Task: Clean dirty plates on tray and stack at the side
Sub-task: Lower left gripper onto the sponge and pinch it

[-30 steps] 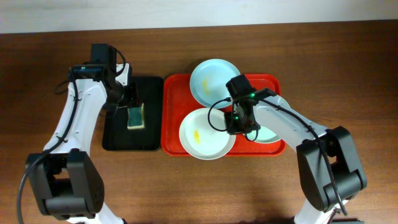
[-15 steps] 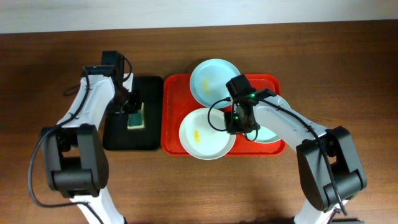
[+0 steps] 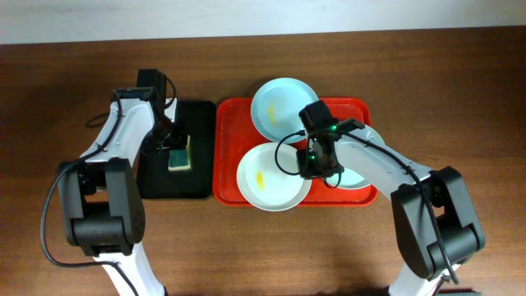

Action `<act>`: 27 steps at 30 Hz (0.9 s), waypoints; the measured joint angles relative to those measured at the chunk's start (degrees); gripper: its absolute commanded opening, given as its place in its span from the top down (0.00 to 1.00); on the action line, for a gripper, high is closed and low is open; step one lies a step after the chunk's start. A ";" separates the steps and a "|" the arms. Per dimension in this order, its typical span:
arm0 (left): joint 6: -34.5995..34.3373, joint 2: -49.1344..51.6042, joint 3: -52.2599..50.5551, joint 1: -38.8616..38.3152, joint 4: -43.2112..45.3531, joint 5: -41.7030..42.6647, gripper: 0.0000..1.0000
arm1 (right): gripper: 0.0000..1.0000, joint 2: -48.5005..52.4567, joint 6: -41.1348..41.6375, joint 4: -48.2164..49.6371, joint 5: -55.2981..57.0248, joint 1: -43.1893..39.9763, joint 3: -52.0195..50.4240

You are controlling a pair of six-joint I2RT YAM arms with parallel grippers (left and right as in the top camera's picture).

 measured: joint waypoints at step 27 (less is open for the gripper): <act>0.00 0.00 -2.89 -1.55 2.80 -1.90 0.67 | 0.81 0.00 0.00 0.44 0.02 0.00 0.00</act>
